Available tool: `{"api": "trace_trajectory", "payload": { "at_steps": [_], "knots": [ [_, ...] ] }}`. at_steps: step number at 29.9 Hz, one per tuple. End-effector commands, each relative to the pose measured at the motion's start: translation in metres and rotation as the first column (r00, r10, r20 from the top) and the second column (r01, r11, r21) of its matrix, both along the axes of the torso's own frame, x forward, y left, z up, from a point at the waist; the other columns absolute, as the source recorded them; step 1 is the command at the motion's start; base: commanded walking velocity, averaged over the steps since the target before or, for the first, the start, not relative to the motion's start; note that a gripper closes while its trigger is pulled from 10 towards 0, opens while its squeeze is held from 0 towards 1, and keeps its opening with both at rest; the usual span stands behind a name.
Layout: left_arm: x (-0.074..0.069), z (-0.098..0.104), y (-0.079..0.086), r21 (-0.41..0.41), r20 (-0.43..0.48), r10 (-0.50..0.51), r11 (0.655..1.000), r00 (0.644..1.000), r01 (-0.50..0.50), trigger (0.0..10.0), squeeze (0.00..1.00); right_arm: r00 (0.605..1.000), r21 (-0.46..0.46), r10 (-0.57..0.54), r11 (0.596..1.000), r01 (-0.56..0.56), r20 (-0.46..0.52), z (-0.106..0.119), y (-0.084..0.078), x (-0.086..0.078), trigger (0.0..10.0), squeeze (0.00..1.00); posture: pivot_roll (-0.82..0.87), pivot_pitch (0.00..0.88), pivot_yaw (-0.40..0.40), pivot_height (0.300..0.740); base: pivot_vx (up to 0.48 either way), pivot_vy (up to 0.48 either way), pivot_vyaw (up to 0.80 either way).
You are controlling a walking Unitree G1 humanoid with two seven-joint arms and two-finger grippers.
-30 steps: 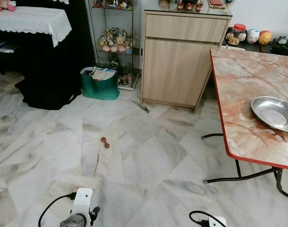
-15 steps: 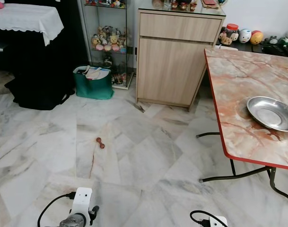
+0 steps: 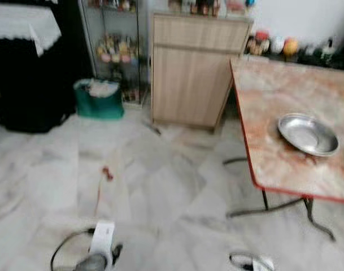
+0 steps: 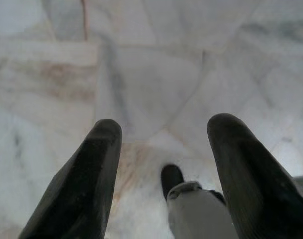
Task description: Setting the table
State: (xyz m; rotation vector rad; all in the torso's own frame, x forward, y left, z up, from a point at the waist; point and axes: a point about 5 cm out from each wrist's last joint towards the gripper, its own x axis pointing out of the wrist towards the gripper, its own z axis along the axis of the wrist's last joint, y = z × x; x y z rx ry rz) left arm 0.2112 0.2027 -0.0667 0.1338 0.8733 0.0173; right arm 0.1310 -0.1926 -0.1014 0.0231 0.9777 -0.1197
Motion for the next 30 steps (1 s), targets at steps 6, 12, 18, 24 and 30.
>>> {"api": "trace_trajectory", "payload": {
  "at_steps": [6, 12, 18, 24, 30],
  "knots": [
    [-0.0026, -0.0028, -0.007, 0.0, -0.015, -0.024, 1.0, 1.0, 0.024, 10.0, 0.0, 1.0, -0.016, -0.004, 1.0, 0.004, 0.008, 0.0015, -0.0076, 0.0005, 10.0, 0.0, 0.11, 0.0, -0.047, 0.731, 0.0, -0.364, 0.0],
    [-0.0028, -0.003, -0.0076, -0.001, -0.017, -0.031, 1.0, 0.999, 0.031, 10.0, 0.0, 1.0, -0.013, 0.001, 1.0, -0.001, 0.009, 0.0015, -0.0072, 0.0008, 10.0, 0.0, 0.11, 0.0, -0.047, 0.731, 0.0, -0.364, 0.0],
    [-0.0029, -0.003, -0.0073, 0.002, -0.019, -0.034, 0.999, 0.999, 0.034, 10.0, 0.0, 1.0, -0.01, 0.01, 1.0, -0.01, 0.01, 0.0016, -0.0064, 0.0014, 10.0, 0.0, 0.11, 0.0, -0.043, 0.731, 0.0, -0.365, 0.0],
    [-0.0038, -0.0036, -0.0079, 0.002, -0.022, -0.041, 0.999, 0.999, 0.041, 10.0, 0.0, 1.0, -0.011, 0.016, 1.0, -0.016, 0.008, 0.0014, -0.006, 0.0009, 10.0, 0.0, 0.11, 0.0, -0.044, 0.731, 0.0, -0.364, 0.0],
    [-0.0046, -0.0042, -0.0094, 0.002, -0.023, -0.054, 0.999, 0.998, 0.055, 10.0, 0.0, 1.0, -0.014, 0.027, 1.0, -0.027, 0.002, 0.001, -0.006, -0.0002, 10.0, 0.0, 0.11, 0.0, -0.047, 0.731, 0.0, -0.363, 0.0]
  ]
}}
